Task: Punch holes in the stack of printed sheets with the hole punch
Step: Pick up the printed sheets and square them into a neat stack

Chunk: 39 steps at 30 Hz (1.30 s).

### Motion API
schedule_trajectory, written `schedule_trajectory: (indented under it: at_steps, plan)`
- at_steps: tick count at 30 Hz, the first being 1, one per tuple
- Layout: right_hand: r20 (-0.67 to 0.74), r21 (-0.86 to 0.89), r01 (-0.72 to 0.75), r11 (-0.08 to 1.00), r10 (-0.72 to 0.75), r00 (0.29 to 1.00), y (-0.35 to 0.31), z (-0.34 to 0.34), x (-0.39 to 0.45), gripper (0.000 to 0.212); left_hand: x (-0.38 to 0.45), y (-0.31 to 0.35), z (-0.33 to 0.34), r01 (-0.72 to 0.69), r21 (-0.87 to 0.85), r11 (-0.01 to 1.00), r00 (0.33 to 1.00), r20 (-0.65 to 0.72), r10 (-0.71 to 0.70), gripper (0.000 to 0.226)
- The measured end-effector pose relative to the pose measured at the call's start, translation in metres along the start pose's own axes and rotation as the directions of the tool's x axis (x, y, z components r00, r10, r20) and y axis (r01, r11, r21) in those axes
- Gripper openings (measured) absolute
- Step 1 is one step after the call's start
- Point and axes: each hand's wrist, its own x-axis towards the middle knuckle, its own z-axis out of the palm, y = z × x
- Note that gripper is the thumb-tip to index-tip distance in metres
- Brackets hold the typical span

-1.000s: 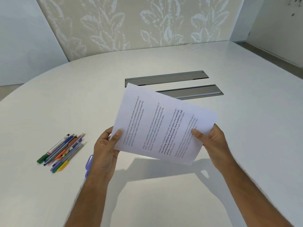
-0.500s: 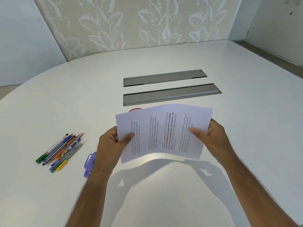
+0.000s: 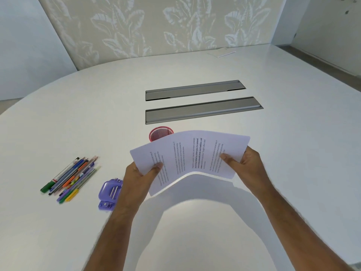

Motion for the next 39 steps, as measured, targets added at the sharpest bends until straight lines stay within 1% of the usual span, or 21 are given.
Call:
schedule_trajectory:
  at_steps: [3, 7, 12, 13, 16, 17, 20, 25, 30, 32, 34, 35, 37, 38, 39]
  plan:
    - [-0.014, -0.009, 0.016, 1.000, -0.016, 1.000, 0.001, 0.000, 0.003, 0.021, 0.002, 0.002, 0.000, -0.018, 0.000, 1.000, 1.000, 0.008, 0.018, 0.026]
    - [0.004, -0.013, -0.025, 1.000, 0.025, 1.000, 0.014, 0.004, -0.002, 0.023, -0.003, -0.001, 0.006, 0.056, -0.006, 0.998, 0.998, 0.019, -0.056, 0.043]
    - [-0.024, -0.015, 0.015, 1.000, -0.015, 1.000, 0.015, 0.006, -0.003, 0.024, -0.002, -0.001, 0.003, 0.053, -0.014, 0.999, 0.998, -0.018, -0.053, 0.026]
    - [-0.036, -0.016, 0.011, 1.000, -0.012, 0.999, 0.016, 0.006, -0.003, 0.024, -0.001, -0.003, 0.004, 0.055, -0.023, 0.998, 0.998, -0.012, -0.055, 0.026]
    - [-0.044, -0.036, -0.028, 0.999, 0.026, 0.999, 0.026, 0.010, -0.007, 0.028, -0.002, -0.010, 0.009, 0.083, -0.001, 0.997, 0.996, 0.014, -0.083, 0.044]
    - [-0.038, -0.051, -0.031, 0.998, 0.029, 0.999, 0.028, 0.012, -0.008, 0.029, -0.002, -0.013, 0.010, 0.092, -0.001, 0.996, 0.996, 0.014, -0.092, 0.046]
    - [-0.029, -0.069, -0.017, 0.997, 0.015, 0.999, 0.027, 0.012, -0.008, 0.031, 0.000, -0.017, 0.009, 0.111, -0.011, 0.994, 0.994, -0.024, -0.111, 0.045]
    - [-0.025, -0.042, -0.028, 0.999, 0.027, 0.999, 0.018, 0.002, -0.002, 0.025, 0.001, -0.010, 0.005, 0.113, -0.068, 0.991, 0.991, -0.062, -0.117, 0.041]
    - [-0.019, -0.010, 0.007, 1.000, -0.007, 1.000, 0.006, -0.006, 0.001, 0.027, 0.002, 0.003, 0.003, 0.086, -0.155, 0.984, 0.993, -0.062, -0.097, 0.028]
    - [-0.042, 0.030, 0.000, 1.000, 0.001, 0.999, 0.007, -0.007, 0.005, 0.030, 0.002, 0.007, 0.003, 0.062, -0.207, 0.976, 0.996, -0.042, -0.073, 0.026]
    - [-0.074, 0.110, -0.011, 0.994, 0.019, 0.997, 0.006, -0.010, 0.009, 0.033, 0.003, 0.011, 0.004, 0.057, -0.260, 0.964, 0.998, -0.023, -0.065, 0.029]
    - [-0.087, 0.155, -0.007, 0.988, 0.020, 0.996, 0.004, -0.011, 0.011, 0.037, 0.003, 0.012, 0.005, 0.057, -0.286, 0.956, 0.998, -0.017, -0.065, 0.032]
    - [-0.105, 0.250, -0.008, 0.968, 0.035, 0.994, -0.001, -0.013, 0.014, 0.053, 0.004, 0.015, 0.008, 0.054, -0.328, 0.943, 0.998, -0.003, -0.058, 0.039]
    - [-0.107, 0.313, -0.013, 0.950, 0.048, 0.993, -0.002, -0.013, 0.015, 0.057, 0.004, 0.016, 0.010, 0.052, -0.356, 0.933, 0.999, 0.011, -0.051, 0.041]
    - [-0.094, 0.393, -0.013, 0.920, 0.055, 0.994, -0.004, -0.012, 0.016, 0.055, 0.004, 0.017, 0.012, 0.049, -0.394, 0.918, 0.999, 0.023, -0.043, 0.041]
